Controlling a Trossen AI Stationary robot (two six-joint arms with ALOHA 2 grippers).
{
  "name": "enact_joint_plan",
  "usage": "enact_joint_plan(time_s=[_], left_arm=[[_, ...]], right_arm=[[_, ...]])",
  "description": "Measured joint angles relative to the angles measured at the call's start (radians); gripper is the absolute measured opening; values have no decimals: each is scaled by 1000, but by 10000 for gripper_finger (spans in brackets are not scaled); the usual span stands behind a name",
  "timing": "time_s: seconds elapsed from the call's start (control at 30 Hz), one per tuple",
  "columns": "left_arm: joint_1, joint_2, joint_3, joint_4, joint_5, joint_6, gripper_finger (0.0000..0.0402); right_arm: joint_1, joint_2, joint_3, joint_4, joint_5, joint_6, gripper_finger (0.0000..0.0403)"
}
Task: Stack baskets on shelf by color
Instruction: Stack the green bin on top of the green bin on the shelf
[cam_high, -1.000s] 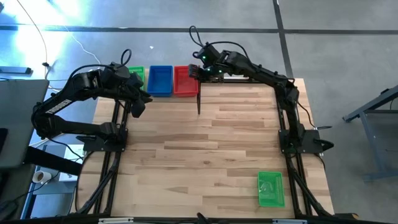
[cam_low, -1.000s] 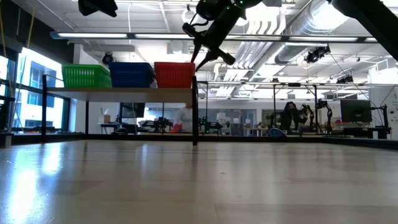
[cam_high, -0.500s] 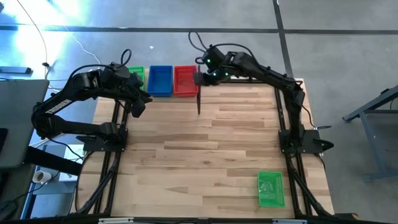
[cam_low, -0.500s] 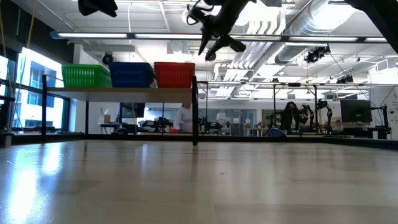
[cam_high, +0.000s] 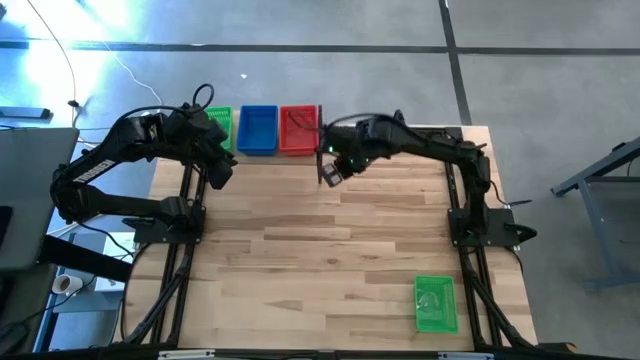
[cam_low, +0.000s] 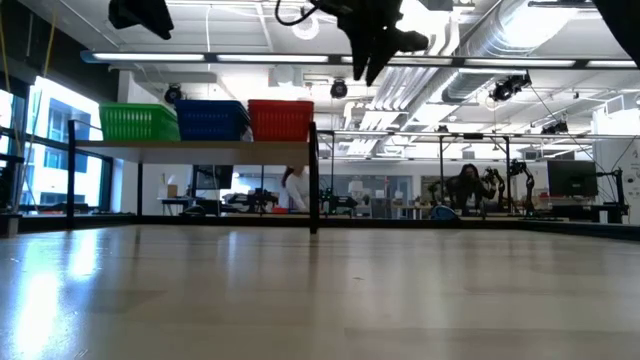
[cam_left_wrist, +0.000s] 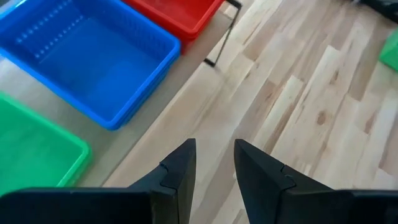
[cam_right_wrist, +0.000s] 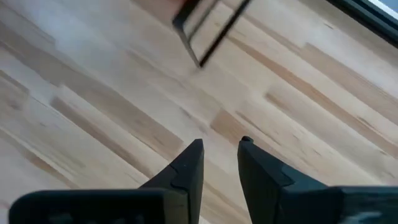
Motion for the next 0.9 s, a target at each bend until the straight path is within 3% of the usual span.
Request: enact_joint_plan(time_s=[0.2,0.33,0.57,0.9], left_arm=[[0,-6,-2,-6,-5,-2,102],[-3,-34,-75,17,-5,-30,102],[-57,-104,-252,121,-5,-132,101],[-104,-105,-290,199,-5,-157,101]], right_arm=[[100,-3,-29,-113,91,61,86],[166,-8,-91,-133,115,105,85],[261,-71,-264,-134,82,263,78],[399,-289,-589,19,29,582,77]])
